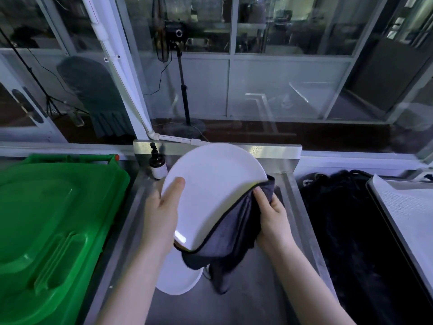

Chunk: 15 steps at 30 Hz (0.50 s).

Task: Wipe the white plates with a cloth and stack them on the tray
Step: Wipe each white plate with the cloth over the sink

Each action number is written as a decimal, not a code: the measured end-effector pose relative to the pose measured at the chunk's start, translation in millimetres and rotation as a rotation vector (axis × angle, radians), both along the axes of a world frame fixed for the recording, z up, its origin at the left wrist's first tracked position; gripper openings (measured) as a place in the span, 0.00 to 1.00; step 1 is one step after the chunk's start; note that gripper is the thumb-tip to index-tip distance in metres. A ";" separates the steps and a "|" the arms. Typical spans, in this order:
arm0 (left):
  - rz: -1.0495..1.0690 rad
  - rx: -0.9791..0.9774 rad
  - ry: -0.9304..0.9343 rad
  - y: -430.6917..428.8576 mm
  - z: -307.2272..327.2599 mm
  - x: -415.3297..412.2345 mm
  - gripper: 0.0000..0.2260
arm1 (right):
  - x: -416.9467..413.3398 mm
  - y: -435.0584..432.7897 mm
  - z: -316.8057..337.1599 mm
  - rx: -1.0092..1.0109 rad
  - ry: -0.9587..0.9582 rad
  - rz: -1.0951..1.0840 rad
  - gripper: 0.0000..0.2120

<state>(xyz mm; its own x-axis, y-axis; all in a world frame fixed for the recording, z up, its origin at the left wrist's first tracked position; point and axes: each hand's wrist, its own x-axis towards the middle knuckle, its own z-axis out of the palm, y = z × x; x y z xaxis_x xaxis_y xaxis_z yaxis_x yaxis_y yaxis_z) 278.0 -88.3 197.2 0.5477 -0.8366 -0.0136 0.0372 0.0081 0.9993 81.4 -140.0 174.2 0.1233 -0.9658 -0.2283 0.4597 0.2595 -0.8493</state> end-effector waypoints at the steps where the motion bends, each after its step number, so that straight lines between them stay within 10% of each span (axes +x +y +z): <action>1: -0.004 -0.018 -0.038 0.8 -3.1 -1.6 0.12 | -0.5 3.0 -4.3 0.023 -0.041 0.017 0.08; 4: -0.106 -0.069 -0.224 0.3 1.2 5.6 0.07 | -10.2 2.2 -6.9 -0.042 0.053 0.085 0.07; 11: -0.481 0.062 -0.754 -19.0 34.2 23.1 0.10 | -9.7 -34.6 51.5 -0.728 0.927 0.433 0.08; 15: -0.446 -0.061 -0.582 -18.9 44.2 20.2 0.09 | 0.8 -32.5 54.6 -0.857 0.979 0.393 0.08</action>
<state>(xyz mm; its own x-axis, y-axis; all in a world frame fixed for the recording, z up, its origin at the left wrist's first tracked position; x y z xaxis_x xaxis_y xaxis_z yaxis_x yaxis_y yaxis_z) 298.2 -107.2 241.4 0.0600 -0.9715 0.2294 -0.4861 0.1723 0.8567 82.2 -172.4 228.8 0.5566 -0.7860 0.2689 -0.4008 -0.5376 -0.7419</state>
